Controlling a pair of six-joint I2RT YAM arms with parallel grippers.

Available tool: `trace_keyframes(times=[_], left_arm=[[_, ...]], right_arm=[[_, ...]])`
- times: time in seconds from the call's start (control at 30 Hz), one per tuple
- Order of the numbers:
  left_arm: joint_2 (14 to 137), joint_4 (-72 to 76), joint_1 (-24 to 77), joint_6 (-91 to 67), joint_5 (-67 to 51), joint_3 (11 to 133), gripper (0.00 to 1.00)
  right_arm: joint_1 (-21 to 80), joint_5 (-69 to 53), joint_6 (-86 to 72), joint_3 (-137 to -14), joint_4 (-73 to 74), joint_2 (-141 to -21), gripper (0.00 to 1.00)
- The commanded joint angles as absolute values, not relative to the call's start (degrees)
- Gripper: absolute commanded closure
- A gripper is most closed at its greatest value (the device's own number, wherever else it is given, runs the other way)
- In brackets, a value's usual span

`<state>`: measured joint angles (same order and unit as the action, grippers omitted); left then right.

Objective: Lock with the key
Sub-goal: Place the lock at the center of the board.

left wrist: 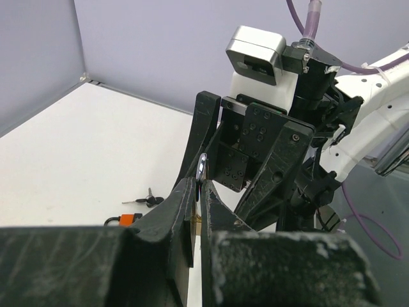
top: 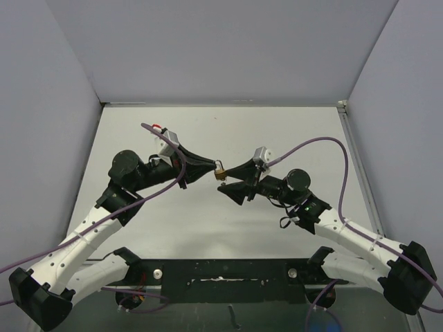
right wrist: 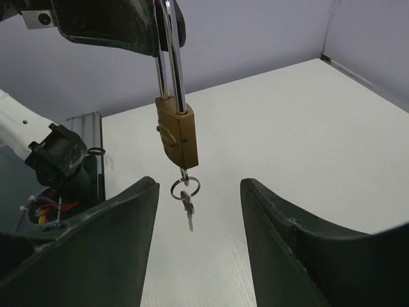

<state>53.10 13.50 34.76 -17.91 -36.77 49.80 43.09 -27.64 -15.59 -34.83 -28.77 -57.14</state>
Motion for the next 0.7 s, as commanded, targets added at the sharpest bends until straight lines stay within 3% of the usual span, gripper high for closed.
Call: trace_keyframes(times=[0.0, 0.1, 0.17, 0.37, 0.67], left_arm=[[52.66, 18.21, 34.45, -19.15, -38.42, 51.45, 1.0], [52.7, 18.64, 34.43, -19.37, -38.86, 51.31, 1.0], [52.77, 18.87, 34.45, -19.51, -39.16, 51.25, 1.0], [52.9, 19.56, 34.41, -19.69, -38.77, 51.11, 1.0], [51.21, 25.66, 33.9, -19.15, -30.7, 48.06, 1.0]], right_arm=[[43.7, -25.12, -14.43, -37.79, -33.85, -56.71, 0.46], [43.74, -24.44, -14.25, -37.71, -34.3, -56.6, 0.49], [43.81, -24.43, -14.19, -37.92, -34.47, -56.75, 0.56], [44.11, -24.28, -14.19, -38.33, -33.74, -57.42, 0.99], [45.6, -24.55, -15.19, -36.79, -32.23, -58.55, 1.0]])
